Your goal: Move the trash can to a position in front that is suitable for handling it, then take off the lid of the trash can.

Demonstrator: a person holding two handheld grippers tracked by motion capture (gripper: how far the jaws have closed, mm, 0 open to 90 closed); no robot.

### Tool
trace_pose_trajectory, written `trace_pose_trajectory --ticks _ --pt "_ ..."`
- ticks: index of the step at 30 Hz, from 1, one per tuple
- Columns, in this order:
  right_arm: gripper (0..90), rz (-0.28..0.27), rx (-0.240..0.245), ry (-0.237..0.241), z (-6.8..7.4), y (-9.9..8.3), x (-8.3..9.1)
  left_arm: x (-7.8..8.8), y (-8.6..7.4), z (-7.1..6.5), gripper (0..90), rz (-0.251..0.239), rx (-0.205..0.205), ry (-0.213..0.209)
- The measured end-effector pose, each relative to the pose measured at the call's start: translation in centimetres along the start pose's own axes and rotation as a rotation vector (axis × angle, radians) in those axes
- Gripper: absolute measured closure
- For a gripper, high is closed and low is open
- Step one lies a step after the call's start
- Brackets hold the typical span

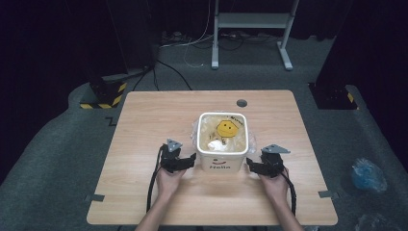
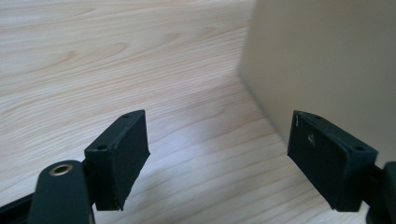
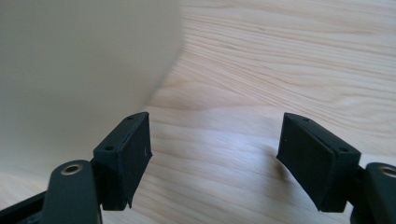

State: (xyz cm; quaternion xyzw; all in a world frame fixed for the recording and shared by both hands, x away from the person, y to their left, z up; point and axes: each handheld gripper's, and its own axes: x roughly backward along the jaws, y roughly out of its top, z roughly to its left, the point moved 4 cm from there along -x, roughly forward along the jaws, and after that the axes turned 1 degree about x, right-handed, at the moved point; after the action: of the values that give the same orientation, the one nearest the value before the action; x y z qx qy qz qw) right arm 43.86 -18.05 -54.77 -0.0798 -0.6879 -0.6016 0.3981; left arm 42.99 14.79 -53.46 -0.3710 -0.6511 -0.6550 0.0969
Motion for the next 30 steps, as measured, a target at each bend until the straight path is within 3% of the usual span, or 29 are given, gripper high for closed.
trace_pose_trajectory --ticks 9,13,23,26,30 --pt "23.0 0.025 -0.047 -0.09 -3.1 -0.8 0.8 1.6 -1.0 3.4 20.4 0.011 0.047 0.079" --pt "21.9 0.038 -0.025 -0.124 -3.3 -0.9 0.7 2.1 -1.7 4.7 20.5 0.017 0.081 0.104" --pt "19.4 0.042 -0.027 -0.129 -3.5 -0.9 0.7 2.9 -3.1 7.8 20.5 0.017 0.132 0.177" --pt "18.3 0.043 -0.029 -0.131 -3.5 -0.9 0.7 3.1 -3.5 8.4 20.4 0.025 0.14 0.194" --pt "17.8 0.046 -0.033 -0.137 -3.5 -0.9 0.6 3.3 -3.6 9.0 20.1 0.038 0.119 0.215"
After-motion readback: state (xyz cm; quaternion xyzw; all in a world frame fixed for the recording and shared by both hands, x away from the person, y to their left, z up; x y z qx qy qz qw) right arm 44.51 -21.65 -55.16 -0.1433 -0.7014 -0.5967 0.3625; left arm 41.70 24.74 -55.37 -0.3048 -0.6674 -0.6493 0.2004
